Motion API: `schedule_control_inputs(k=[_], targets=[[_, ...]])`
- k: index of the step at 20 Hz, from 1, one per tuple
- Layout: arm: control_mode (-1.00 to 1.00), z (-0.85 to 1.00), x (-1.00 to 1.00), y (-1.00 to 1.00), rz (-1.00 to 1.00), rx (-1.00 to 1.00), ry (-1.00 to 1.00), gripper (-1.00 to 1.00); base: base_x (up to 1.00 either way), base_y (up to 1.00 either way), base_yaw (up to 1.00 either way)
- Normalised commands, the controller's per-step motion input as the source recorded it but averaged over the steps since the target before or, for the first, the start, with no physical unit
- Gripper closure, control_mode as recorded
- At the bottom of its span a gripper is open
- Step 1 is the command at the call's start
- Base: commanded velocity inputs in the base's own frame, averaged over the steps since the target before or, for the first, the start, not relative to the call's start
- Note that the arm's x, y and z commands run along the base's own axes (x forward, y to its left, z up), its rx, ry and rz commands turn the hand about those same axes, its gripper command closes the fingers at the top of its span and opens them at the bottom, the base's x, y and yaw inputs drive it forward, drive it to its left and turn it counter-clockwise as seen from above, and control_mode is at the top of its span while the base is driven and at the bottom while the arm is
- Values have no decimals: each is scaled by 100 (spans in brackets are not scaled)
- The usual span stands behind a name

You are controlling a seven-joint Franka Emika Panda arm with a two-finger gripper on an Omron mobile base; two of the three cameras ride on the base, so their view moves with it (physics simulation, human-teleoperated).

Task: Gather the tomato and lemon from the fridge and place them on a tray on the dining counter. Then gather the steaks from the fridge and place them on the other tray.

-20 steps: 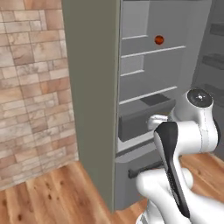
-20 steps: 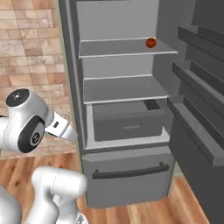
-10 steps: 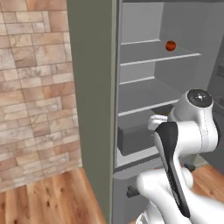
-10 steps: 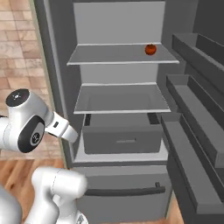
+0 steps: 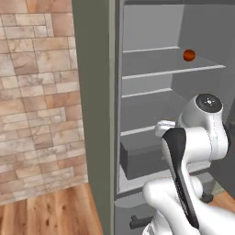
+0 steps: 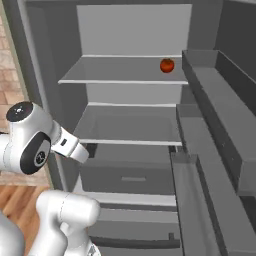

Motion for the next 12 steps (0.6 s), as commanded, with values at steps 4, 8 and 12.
schedule_control_inputs(k=[4,8,12], targets=[[100,0,0,0,0,0,0,-100,49,-41,23],[100,0,0,0,0,0,0,-100,57,-38,24],[100,0,0,0,0,0,0,-100,58,-39,25]])
